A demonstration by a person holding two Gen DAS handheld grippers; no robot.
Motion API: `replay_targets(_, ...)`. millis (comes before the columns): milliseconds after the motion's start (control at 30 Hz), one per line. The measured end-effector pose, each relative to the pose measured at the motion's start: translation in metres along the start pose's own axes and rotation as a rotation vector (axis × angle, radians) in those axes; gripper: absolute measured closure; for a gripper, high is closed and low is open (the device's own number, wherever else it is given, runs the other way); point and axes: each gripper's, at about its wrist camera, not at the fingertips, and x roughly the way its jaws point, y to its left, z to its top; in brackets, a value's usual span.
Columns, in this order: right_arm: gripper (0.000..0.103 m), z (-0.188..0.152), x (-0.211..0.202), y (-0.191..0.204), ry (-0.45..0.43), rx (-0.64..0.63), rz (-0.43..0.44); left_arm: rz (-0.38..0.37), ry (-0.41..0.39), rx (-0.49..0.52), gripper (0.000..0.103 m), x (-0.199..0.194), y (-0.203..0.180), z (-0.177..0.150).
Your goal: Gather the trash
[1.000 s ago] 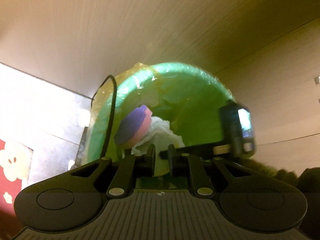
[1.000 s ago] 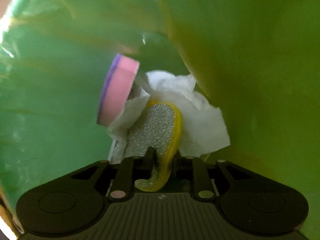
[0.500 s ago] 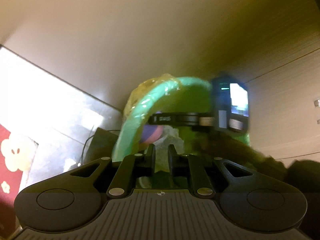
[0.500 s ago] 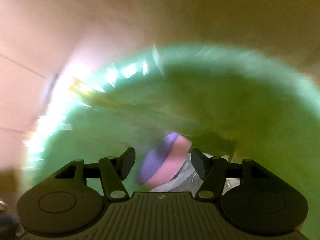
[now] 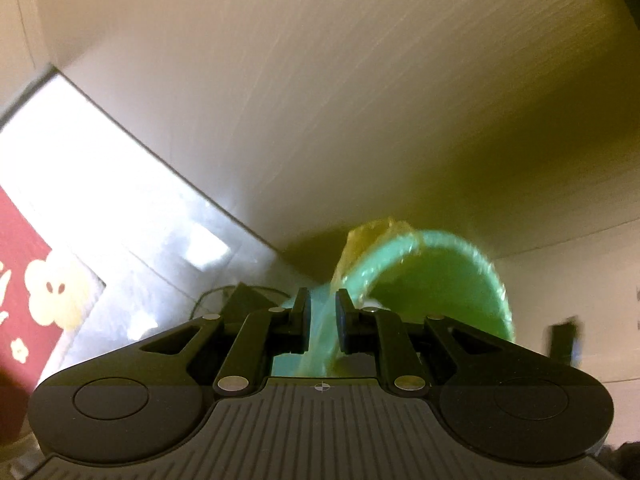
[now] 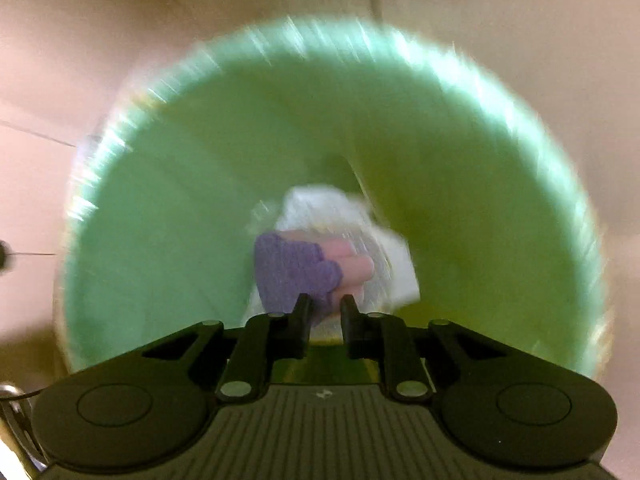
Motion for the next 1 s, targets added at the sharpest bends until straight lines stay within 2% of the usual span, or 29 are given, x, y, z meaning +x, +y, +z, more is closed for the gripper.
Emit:
replay_targets(67, 0.088, -0.003, 0.017, -0.005, 0.045, 0.001, 0.003, 0.002, -0.004, 0.02, 0.088, -0.004, -0.007, 0.004)
replay_targets(133, 0.085, -0.004, 0.011, 0.001, 0.032, -0.033, -0.017, 0.001, -0.009, 0.054, 0.088, -0.012, -0.016, 0.008)
replay_targets(267, 0.08, -0.016, -0.059, -0.002, -0.049, -0.13, -0.024, 0.002, -0.045, 0.158, 0.088, -0.039, -0.04, 0.019)
replay_targets(400, 0.077, -0.038, -0.158, -0.013, -0.244, -0.254, -0.035, -0.026, -0.156, 0.271, 0.088, -0.086, -0.07, 0.035)
replay_targets(533, 0.077, -0.071, -0.258, -0.02, -0.557, -0.38, -0.177, -0.067, -0.278, 0.395, 0.088, -0.131, -0.103, 0.052)
replay_targets(667, 0.077, -0.091, -0.32, -0.025, -0.812, -0.48, -0.337, -0.126, -0.371, 0.514, 0.088, -0.162, -0.138, 0.064)
replay_targets(767, 0.077, -0.094, -0.345, -0.025, -0.922, -0.514, -0.382, -0.18, -0.398, 0.59, 0.088, -0.179, -0.163, 0.064)
replay_targets(933, 0.077, -0.097, -0.401, -0.024, -1.057, -0.486, -0.341, -0.267, -0.448, 0.704, 0.088, -0.202, -0.215, 0.043)
replay_targets(1000, 0.07, -0.095, -0.416, -0.024, -1.107, -0.446, -0.32, -0.275, -0.464, 0.728, 0.087, -0.207, -0.247, 0.038)
